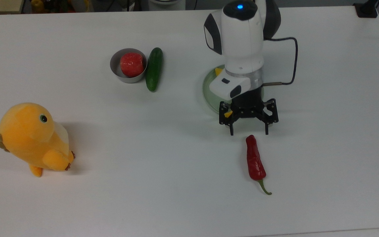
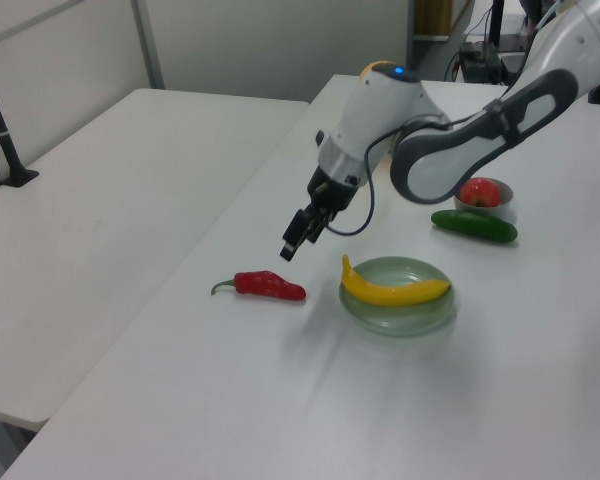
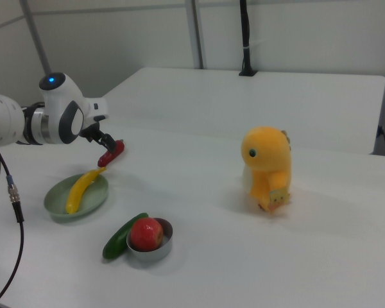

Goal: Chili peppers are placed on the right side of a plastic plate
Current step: 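Lower the open gripper onto the red chili pepper and close it, then lift the chili pepper and carry it over the green plate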

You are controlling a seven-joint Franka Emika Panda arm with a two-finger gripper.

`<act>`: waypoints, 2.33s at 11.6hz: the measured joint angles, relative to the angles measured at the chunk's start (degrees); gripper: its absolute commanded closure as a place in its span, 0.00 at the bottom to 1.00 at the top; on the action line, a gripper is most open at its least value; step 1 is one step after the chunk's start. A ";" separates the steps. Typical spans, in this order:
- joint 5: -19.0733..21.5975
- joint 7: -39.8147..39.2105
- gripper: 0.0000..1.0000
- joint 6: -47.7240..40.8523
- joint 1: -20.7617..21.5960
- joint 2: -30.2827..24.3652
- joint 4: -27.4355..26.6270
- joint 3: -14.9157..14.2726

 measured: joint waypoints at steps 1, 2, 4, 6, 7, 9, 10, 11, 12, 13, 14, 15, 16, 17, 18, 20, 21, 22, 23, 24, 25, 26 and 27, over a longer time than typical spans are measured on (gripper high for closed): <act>-0.03 0.00 0.00 0.02 0.38 2.02 1.61 0.00; -0.04 0.00 0.00 0.07 0.69 3.85 3.23 -0.06; -0.98 0.00 0.00 0.08 0.84 6.63 6.12 -0.08; -2.17 0.01 0.00 0.08 0.86 8.25 7.73 -0.08; -2.82 0.01 0.00 0.08 0.92 8.73 7.99 -0.08; -4.05 0.01 0.25 2.41 1.39 9.69 8.04 -0.08; -4.61 0.04 0.40 3.53 1.62 10.23 8.04 -0.07; -5.35 0.05 0.41 3.93 1.70 10.58 8.04 -0.08; -6.00 0.05 0.57 4.06 1.70 10.73 8.05 -0.08; -6.22 0.05 0.75 4.06 1.71 10.78 8.05 -0.08; -6.52 0.05 0.88 4.06 1.72 10.80 8.05 -0.08; -6.75 0.05 0.94 4.06 1.72 10.80 8.05 -0.08; -6.77 0.05 0.95 4.07 1.74 10.80 8.06 -0.08; -6.78 0.05 0.94 4.07 1.74 10.80 8.07 -0.08; -6.84 0.05 0.94 4.07 1.74 10.80 8.07 -0.08; -7.35 0.05 0.96 4.07 1.56 10.69 8.08 -0.08; -7.36 0.05 0.98 4.09 1.26 10.10 7.91 -0.09; -7.36 0.05 0.98 4.09 0.92 8.44 6.97 -0.09; -7.36 0.08 0.98 4.09 0.66 5.58 4.54 -0.09; -7.36 0.19 0.98 4.09 0.39 1.86 0.88 -0.09; -7.36 0.20 0.98 4.08 -0.11 -2.23 -3.26 -0.10; -7.36 0.20 0.98 3.67 -0.63 -6.44 -7.46 -0.10; -7.36 -0.05 0.98 0.76 -1.06 -10.84 -11.56 -0.10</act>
